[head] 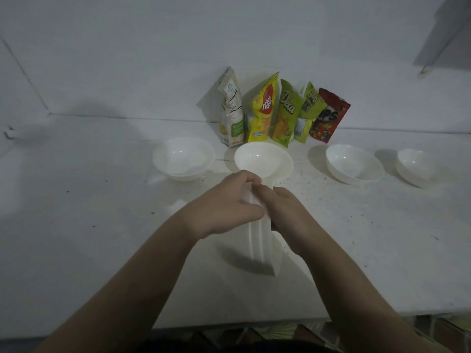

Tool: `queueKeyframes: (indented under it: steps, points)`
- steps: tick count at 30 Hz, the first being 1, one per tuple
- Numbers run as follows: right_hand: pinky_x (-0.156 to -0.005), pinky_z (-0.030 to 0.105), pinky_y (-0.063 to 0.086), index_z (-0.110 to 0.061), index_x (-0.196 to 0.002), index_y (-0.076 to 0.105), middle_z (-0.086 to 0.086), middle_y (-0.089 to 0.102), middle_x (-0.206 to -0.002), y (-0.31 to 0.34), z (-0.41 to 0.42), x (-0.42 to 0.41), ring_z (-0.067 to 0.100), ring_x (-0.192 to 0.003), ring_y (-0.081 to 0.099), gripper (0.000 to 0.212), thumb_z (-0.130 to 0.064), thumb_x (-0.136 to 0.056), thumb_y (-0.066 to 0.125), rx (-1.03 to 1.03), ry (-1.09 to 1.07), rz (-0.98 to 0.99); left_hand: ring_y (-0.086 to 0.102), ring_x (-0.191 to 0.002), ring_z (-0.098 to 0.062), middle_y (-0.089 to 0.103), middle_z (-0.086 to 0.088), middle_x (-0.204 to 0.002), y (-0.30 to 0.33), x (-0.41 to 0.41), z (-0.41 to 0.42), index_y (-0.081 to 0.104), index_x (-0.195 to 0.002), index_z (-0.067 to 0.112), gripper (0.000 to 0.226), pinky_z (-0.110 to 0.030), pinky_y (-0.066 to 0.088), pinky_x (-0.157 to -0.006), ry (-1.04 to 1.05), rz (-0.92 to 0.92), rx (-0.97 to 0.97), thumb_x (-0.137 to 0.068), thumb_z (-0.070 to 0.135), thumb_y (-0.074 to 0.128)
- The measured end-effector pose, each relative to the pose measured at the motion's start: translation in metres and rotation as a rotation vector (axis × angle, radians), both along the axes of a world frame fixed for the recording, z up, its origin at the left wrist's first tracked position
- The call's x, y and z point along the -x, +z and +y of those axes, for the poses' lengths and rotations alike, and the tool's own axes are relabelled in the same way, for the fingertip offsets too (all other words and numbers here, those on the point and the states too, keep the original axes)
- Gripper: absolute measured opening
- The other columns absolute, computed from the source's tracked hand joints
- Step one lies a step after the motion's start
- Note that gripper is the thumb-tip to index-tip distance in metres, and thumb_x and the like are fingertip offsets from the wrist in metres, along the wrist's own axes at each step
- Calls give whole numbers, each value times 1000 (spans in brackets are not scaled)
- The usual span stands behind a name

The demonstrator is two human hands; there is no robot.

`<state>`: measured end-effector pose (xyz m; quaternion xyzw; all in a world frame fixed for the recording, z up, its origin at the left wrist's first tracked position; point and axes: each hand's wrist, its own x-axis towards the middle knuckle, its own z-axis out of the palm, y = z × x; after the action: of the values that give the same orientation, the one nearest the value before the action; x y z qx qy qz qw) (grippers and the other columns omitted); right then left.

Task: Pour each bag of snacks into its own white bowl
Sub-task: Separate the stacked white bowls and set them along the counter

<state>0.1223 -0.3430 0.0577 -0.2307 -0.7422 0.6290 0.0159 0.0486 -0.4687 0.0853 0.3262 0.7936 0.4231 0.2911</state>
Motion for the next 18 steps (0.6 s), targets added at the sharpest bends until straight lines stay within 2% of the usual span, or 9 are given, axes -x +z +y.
queueKeyframes:
  steps: [2, 4, 6, 9, 13, 16, 18]
  points:
    - [-69, 33, 49, 4, -108, 65, 14, 63, -81, 0, -5, 0, 24, -74, 62, 47, -38, -97, 47, -11, -2, 15, 55, -102, -6, 54, 8, -120, -4, 4, 0, 50, -126, 31, 51, -23, 48, -76, 35, 20, -7, -80, 16, 63]
    - [-64, 28, 52, -2, -107, 67, 12, 68, -84, 7, -3, 0, 20, -73, 66, 37, -33, -99, 49, 32, -61, 38, 58, -101, -11, 58, 9, -118, -9, 13, -3, 56, -120, 33, 47, -26, 50, -77, 122, 20, -33, -76, 16, 62]
    - [-58, 26, 52, -8, -105, 67, 7, 71, -87, 18, 6, -2, 16, -74, 68, 27, -30, -99, 52, 115, -177, 69, 59, -101, -10, 59, 13, -119, -17, 24, -9, 60, -115, 35, 43, -22, 48, -76, 242, 15, -71, -77, 14, 59]
    - [-67, 33, 51, -16, -97, 66, 6, 71, -92, 29, 18, -9, 21, -82, 67, 22, -33, -100, 52, 95, -302, 134, 58, -100, -11, 59, 11, -119, -36, 39, -19, 60, -117, 35, 45, -21, 45, -72, 393, 24, -96, -85, 6, 49]
    - [-78, 32, 50, -33, -86, 59, -14, 65, -91, 26, 6, -24, 9, -90, 62, 20, -38, -101, 48, -23, -422, 267, 57, -112, -19, 61, 6, -119, -60, 52, -28, 60, -113, 32, 50, -29, 46, -84, 473, -20, -149, -84, -4, 42]
    - [-73, 23, 46, -38, -86, 58, -23, 66, -81, 24, 1, -30, 1, -84, 63, 20, -38, -102, 46, -76, -462, 364, 58, -113, -19, 62, 5, -123, -77, 52, -33, 61, -116, 28, 54, -32, 48, -94, 470, 34, -146, -80, -8, 43]
    - [-68, 18, 45, -37, -86, 59, -30, 68, -74, 24, 2, -34, -8, -78, 64, 22, -36, -103, 45, -92, -468, 402, 56, -112, -17, 62, 2, -127, -88, 51, -34, 61, -120, 23, 54, -28, 45, -92, 460, 94, -134, -80, -9, 45]
